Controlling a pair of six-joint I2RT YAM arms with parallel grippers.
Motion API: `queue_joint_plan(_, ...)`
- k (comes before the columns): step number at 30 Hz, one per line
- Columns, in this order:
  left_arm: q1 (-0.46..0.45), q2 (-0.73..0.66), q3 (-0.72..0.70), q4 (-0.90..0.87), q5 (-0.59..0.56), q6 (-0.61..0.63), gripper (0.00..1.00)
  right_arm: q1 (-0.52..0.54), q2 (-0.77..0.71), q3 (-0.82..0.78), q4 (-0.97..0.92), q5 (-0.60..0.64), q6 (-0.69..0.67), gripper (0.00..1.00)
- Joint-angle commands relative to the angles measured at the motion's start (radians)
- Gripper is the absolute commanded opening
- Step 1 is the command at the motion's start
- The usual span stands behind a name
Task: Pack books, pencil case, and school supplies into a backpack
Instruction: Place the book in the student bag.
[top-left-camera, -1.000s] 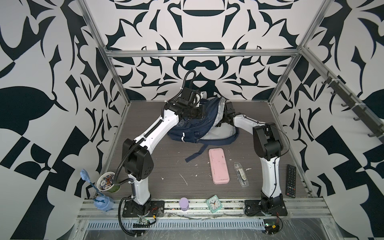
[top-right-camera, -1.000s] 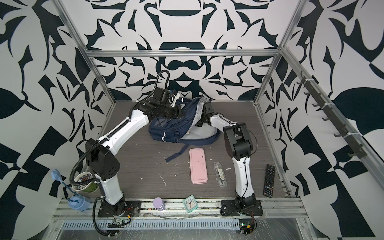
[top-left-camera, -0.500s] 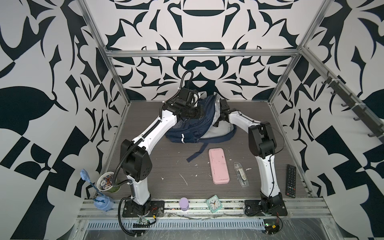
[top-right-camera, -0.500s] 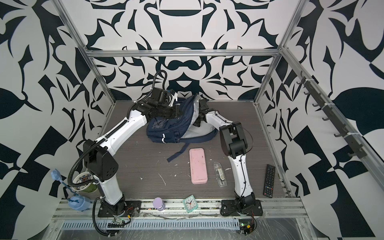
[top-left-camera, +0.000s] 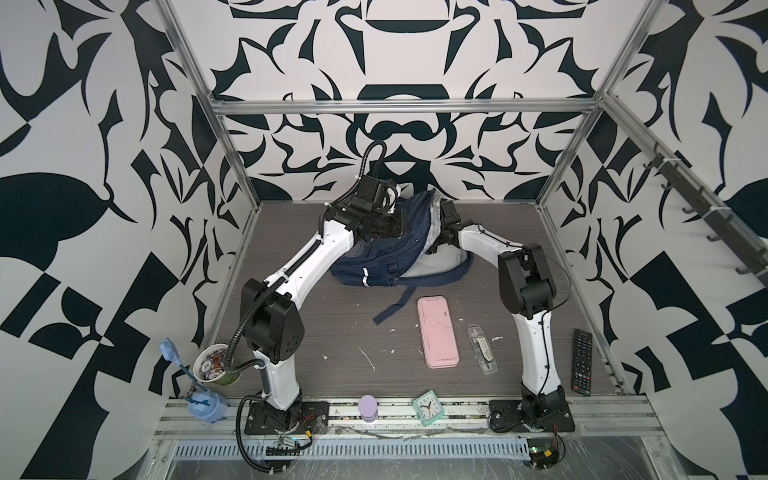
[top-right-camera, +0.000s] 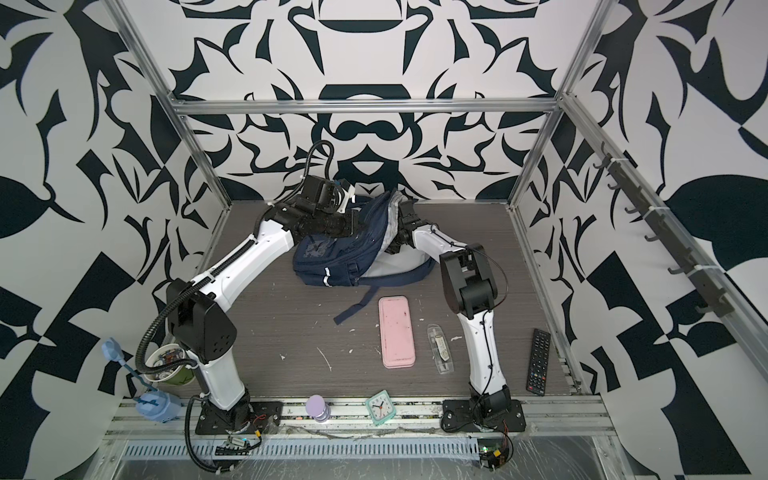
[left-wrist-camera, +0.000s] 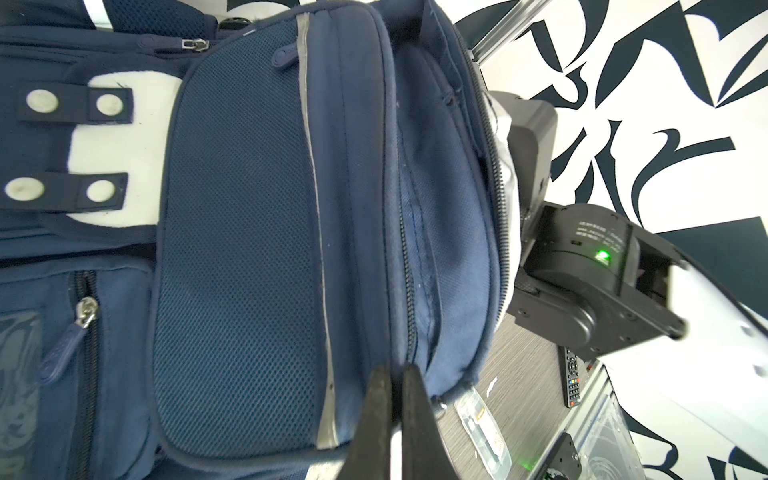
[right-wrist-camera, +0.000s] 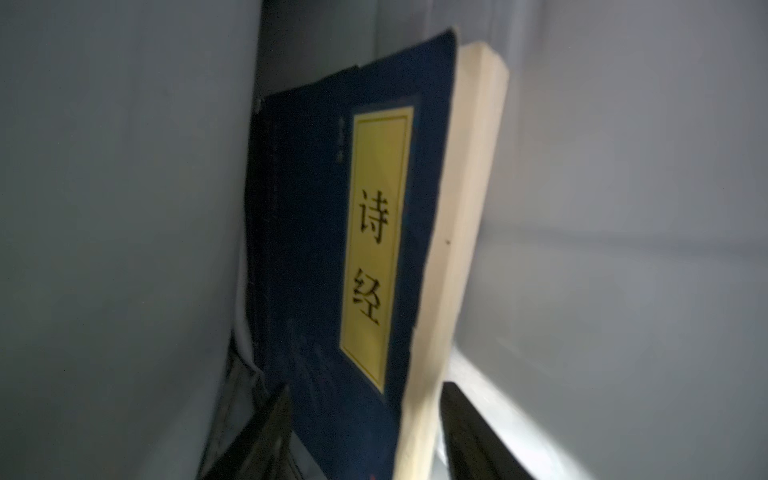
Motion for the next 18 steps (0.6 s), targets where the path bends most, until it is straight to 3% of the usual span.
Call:
queue_joint_plan(1,-0.001,-0.037,-0.006,0.049,0.043,-0.013,0.0,0.022,0.014,0.017,0.122,-0.075,0.066,0.47)
queue_joint_plan(3,-0.001,-0.032,-0.012,0.05,0.042,-0.014,0.0,0.026,0.029,0.021,0.167,-0.1,0.1,0.43)
queue_joint_plan(8,-0.001,-0.026,-0.031,0.064,0.046,-0.022,0.0,0.02,0.012,-0.012,0.207,-0.12,0.115,0.44)
queue_joint_plan(13,0.001,-0.007,-0.048,0.072,0.035,-0.017,0.0,-0.028,-0.104,-0.168,0.22,-0.087,0.09,0.55)
queue_joint_plan(18,0.001,0.034,-0.055,0.086,0.039,-0.02,0.0,-0.08,-0.251,-0.355,0.207,-0.052,0.043,0.55)
